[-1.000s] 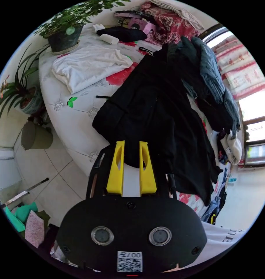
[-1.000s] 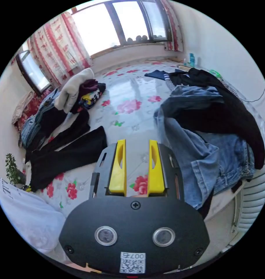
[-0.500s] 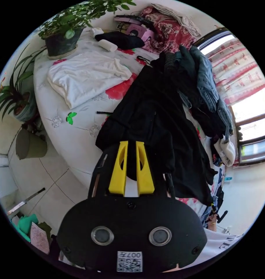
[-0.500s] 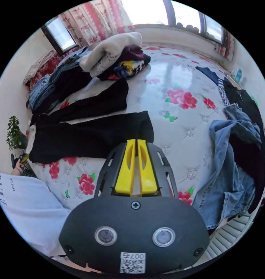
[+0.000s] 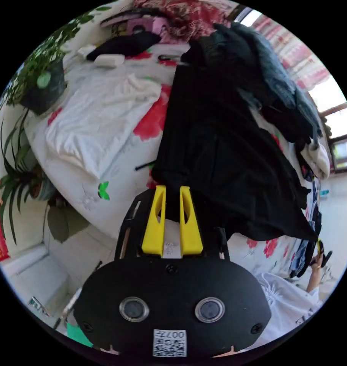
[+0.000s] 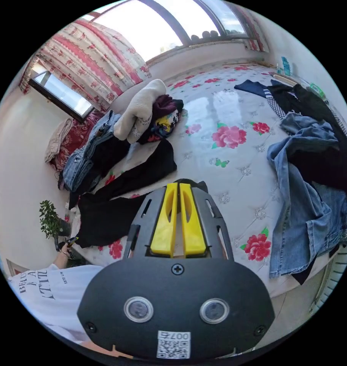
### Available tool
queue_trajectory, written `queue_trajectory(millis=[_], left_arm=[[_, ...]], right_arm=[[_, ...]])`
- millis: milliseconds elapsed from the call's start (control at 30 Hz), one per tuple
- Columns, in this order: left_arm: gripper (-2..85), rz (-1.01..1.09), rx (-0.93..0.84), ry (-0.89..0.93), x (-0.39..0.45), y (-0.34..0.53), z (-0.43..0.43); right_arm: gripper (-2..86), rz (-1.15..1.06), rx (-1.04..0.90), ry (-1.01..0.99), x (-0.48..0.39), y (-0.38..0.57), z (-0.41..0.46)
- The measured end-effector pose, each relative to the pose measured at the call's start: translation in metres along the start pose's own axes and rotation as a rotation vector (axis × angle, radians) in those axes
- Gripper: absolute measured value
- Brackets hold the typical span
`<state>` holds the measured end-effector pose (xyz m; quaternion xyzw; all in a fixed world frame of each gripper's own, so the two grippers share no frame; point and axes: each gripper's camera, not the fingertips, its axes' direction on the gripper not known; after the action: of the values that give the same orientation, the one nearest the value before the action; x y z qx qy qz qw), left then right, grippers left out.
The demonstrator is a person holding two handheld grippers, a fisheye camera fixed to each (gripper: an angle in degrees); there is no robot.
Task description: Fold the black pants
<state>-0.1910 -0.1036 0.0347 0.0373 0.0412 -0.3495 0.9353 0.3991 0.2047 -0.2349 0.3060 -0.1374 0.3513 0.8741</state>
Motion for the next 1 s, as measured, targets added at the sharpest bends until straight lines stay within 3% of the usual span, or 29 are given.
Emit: queue_trajectory(millis=[200,300,467,800,1000], left_arm=[[5.7,0.289,0.191,0.065,0.0,0.035,-0.113],[6.5,0.244,0.152,0.121,-0.031,0.077,-0.097],[6.7,0.079,-0.172,0.057,-0.045,0.133,0.005],[6.8,0.052,-0.135,0.012,-0.011,0.116,-0.009],[6.6,-0.011,-0.133,-0.026,0.011,0.109,-0.011]], right_arm=[[-0.3,-0.149,0.237,-0.132,-0.018,-0.013,-0.123],[-0.2,-0.183,0.324,-0.034,0.003,0.025,-0.154],[0.6,0.064,0.05,-0.062,0.081,0.099,-0.089],[6.0,0.053,-0.091,0.019,0.068,0.092,0.018],[6.9,0.113,-0.124,0.226,0.092,0.05,0.06]])
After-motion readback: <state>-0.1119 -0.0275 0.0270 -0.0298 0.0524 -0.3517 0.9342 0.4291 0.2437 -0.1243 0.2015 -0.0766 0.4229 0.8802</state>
